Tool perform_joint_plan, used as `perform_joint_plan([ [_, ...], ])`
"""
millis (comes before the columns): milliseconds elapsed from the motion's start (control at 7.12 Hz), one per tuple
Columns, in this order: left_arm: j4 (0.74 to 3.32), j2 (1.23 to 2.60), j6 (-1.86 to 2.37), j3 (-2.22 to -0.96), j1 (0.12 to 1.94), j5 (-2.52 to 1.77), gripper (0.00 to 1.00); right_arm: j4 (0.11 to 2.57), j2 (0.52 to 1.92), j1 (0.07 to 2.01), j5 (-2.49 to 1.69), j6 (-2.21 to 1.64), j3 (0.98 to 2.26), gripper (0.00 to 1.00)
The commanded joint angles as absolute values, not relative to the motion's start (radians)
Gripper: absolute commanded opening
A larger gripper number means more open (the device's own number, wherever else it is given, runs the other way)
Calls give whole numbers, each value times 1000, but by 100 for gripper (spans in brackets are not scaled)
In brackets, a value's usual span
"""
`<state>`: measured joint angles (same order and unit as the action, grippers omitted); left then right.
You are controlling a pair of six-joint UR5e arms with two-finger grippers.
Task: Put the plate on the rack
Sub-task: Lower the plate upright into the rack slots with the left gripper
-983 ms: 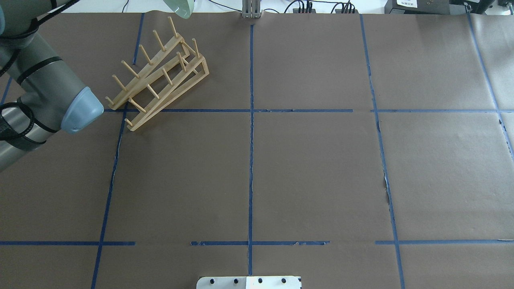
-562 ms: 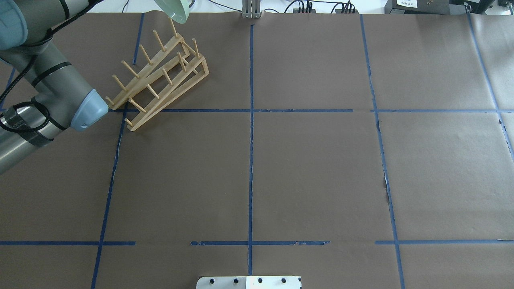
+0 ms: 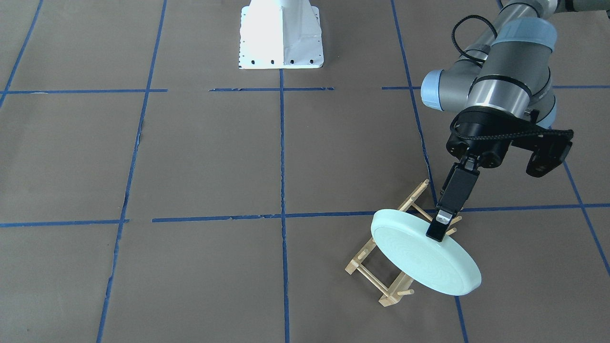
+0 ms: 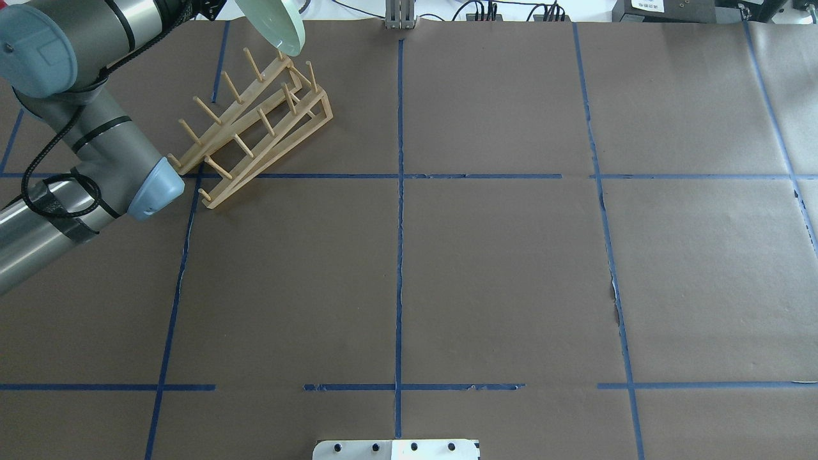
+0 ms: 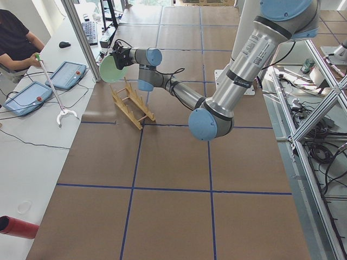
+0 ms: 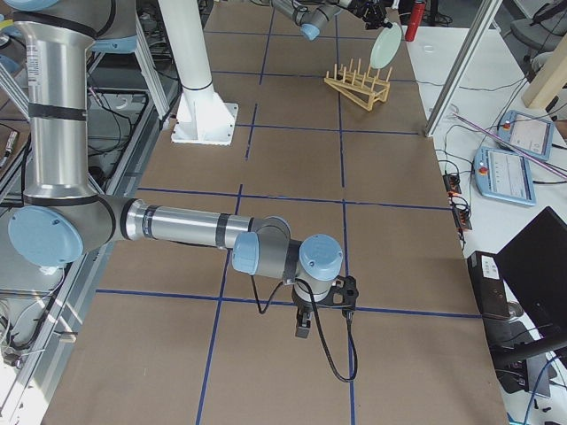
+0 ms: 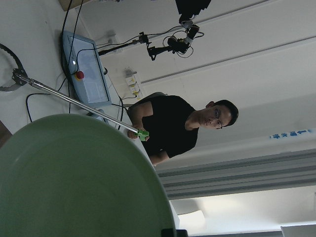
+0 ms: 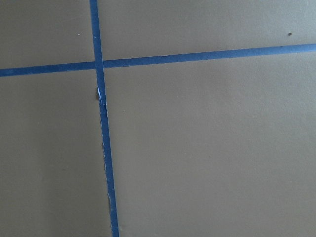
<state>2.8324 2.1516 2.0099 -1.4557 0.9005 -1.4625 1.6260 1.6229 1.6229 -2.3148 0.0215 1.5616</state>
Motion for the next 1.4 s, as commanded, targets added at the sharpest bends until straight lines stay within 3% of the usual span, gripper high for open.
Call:
perform_joint_plan([
  [0, 2846, 2149, 2011, -1444, 873, -1433, 0, 1626, 1623, 1623, -2315, 21, 1562, 100],
  [1264, 2884, 2149, 2019, -1332, 851, -1431, 0, 1626, 1623, 1623, -2315, 21, 1562, 100],
])
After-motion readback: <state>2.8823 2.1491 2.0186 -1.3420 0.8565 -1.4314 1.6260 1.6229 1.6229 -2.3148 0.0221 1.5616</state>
